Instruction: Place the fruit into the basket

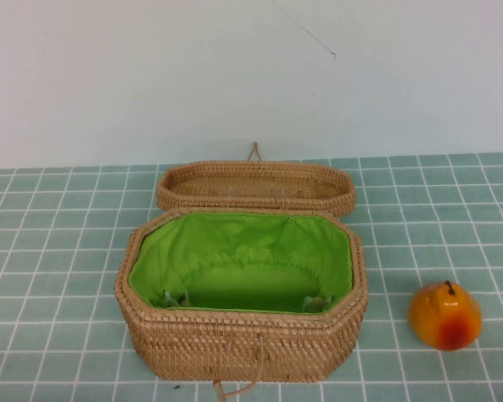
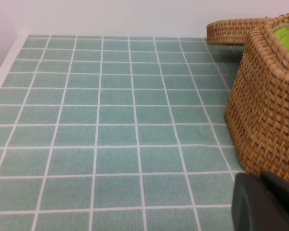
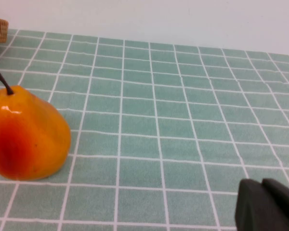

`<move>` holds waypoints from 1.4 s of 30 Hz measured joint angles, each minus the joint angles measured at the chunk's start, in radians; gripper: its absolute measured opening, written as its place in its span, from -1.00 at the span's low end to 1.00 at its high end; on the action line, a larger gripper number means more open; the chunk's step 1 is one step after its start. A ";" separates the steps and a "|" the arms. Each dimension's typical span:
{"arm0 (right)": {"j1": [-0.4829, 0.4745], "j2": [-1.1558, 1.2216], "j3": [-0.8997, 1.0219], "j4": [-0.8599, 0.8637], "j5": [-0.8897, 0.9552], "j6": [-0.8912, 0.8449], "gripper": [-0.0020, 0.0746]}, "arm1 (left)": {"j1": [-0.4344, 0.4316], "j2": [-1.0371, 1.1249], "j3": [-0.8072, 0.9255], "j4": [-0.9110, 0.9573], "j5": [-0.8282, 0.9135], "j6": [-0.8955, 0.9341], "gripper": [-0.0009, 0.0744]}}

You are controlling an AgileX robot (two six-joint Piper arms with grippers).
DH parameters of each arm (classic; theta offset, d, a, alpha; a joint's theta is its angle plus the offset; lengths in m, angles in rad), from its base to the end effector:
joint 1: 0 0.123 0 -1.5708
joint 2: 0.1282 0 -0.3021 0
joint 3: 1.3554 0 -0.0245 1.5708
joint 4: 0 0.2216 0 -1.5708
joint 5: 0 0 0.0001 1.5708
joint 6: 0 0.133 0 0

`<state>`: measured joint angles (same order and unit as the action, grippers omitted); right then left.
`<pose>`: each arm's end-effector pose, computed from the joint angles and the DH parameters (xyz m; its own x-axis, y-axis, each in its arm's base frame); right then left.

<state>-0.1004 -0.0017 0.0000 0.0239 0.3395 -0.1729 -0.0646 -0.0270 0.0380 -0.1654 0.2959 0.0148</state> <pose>0.0475 -0.0037 0.1721 -0.2577 -0.1246 -0.9581 0.0546 0.9882 -0.1432 0.0478 -0.0095 0.1663 -0.2275 -0.1285 -0.9653 0.0796 0.9855 -0.1499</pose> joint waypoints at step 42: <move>0.000 0.000 0.000 0.231 -0.248 0.020 -0.96 | 0.000 0.000 0.000 0.000 0.000 0.000 -0.98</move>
<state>-0.1004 -0.0017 0.0000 0.2544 0.0911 -0.1528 -0.0646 -0.0270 0.0380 -0.1654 0.2959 0.0148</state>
